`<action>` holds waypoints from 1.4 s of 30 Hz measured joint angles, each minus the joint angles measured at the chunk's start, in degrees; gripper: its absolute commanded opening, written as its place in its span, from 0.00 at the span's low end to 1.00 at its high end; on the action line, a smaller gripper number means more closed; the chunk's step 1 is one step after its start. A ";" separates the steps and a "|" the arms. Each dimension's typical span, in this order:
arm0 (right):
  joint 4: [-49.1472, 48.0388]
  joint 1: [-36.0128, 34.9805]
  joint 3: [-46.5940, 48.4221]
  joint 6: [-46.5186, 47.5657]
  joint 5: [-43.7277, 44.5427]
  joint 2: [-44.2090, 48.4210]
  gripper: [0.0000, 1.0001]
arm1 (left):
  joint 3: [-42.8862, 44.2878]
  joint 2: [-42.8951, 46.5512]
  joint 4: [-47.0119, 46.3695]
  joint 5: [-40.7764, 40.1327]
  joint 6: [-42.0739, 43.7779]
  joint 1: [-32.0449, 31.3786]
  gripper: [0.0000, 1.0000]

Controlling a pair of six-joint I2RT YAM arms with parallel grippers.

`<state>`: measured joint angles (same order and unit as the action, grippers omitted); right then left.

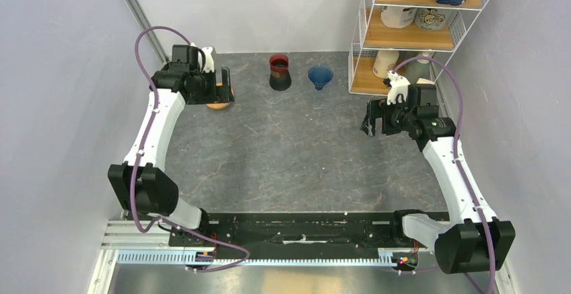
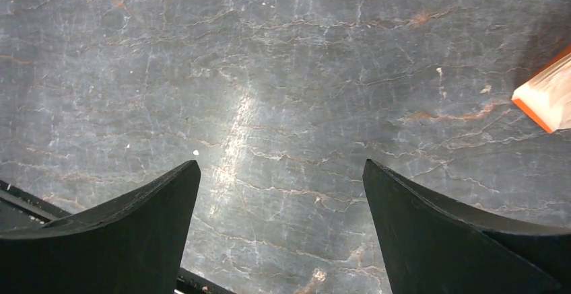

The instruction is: Place the coffee filter in the dripper

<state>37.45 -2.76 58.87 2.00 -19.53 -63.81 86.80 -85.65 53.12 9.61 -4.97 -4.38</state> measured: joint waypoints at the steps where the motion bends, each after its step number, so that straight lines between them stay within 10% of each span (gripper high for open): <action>1: 0.44 0.00 0.02 0.20 -0.44 0.00 0.99 | 0.81 -0.55 -0.04 0.09 -0.09 -0.04 1.00; 42: 27.93 0.00 20.04 16.70 4.13 -10.88 0.99 | 49.77 -63.63 -48.35 27.06 -45.40 -0.44 0.94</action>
<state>65.39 -2.76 78.91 18.70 -15.40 -74.70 136.57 -149.27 4.78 36.67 -50.37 -4.82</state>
